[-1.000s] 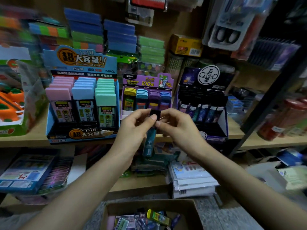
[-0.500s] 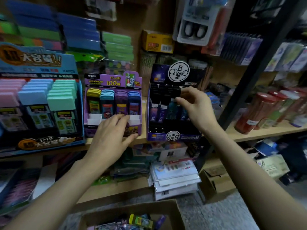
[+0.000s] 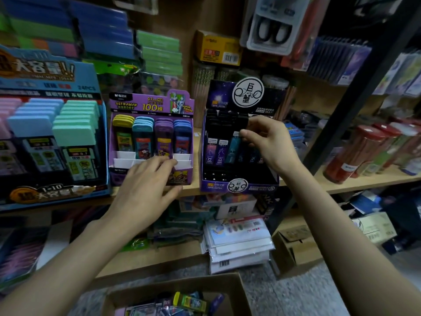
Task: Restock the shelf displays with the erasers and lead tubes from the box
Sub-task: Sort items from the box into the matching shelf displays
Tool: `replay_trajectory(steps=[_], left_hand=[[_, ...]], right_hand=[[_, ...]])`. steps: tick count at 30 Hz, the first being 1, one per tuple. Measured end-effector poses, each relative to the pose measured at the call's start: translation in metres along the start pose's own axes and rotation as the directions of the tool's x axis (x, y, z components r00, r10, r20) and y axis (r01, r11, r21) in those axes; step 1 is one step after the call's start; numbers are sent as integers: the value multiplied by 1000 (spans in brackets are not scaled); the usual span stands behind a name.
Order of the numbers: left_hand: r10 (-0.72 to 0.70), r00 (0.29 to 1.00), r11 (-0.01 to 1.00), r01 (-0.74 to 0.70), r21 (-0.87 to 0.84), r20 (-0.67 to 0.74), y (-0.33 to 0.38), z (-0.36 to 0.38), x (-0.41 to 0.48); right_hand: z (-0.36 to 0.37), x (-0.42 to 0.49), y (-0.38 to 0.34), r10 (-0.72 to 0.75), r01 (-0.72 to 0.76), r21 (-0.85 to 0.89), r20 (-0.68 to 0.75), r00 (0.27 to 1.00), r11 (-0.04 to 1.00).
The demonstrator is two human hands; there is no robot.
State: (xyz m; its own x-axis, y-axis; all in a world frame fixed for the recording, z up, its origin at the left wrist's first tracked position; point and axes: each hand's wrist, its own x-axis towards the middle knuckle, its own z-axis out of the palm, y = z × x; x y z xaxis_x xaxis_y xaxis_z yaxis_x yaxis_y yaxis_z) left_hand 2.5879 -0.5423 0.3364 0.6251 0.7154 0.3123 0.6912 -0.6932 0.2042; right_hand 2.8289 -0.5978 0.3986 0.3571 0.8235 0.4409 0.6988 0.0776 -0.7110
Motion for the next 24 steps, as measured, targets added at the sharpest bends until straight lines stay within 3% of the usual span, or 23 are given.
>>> replay_trajectory(steps=[7,11,17,24], left_hand=[[12,1000,1000,-12,-21,8,-2,0,0],[6,1000,1000,-6,-30,4,-2,0,1],[15,1000,997,-14,-70,12,-3,-2,3],[132,980,954,-166,-250,-148,-2,-20,-9]], right_hand=[[-12,1,5,5,-8,32,78,997,999],[-7,0,8,8,-3,-36,131,991,999],[14,-1,12,114,-117,-114,-33,993,987],[2,-13,2,85,-90,-316,-29,996,944]])
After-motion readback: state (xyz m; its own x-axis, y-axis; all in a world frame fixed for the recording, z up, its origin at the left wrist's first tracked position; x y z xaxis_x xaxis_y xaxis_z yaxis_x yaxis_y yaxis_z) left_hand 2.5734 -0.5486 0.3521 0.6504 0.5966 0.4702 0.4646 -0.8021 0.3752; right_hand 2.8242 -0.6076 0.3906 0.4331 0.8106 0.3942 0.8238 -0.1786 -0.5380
